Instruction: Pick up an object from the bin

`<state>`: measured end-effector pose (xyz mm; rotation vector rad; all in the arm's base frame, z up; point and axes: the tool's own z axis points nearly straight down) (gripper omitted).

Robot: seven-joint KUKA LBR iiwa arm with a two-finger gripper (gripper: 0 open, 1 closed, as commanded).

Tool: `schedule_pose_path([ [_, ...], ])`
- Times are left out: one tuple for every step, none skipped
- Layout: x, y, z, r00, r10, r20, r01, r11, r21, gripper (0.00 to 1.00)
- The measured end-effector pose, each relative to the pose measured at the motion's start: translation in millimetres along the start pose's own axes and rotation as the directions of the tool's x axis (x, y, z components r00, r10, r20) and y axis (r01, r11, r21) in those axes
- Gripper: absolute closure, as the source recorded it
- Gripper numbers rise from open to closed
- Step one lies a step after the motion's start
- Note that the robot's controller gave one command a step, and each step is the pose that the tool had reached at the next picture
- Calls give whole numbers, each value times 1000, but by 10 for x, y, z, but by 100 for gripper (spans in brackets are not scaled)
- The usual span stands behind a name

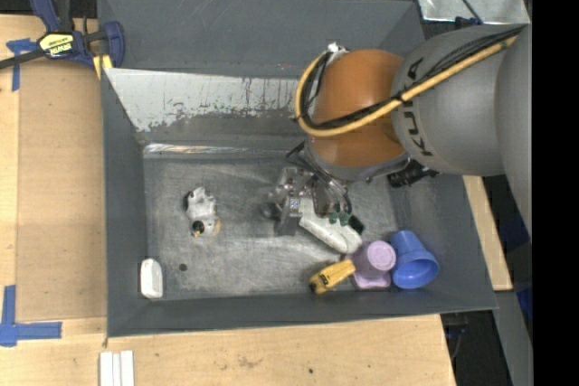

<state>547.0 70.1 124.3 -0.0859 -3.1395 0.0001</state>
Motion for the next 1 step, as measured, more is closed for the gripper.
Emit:
schedule_pose_path([
  [12,-4,-214,1000,0,-4,0,1000,1,100],
])
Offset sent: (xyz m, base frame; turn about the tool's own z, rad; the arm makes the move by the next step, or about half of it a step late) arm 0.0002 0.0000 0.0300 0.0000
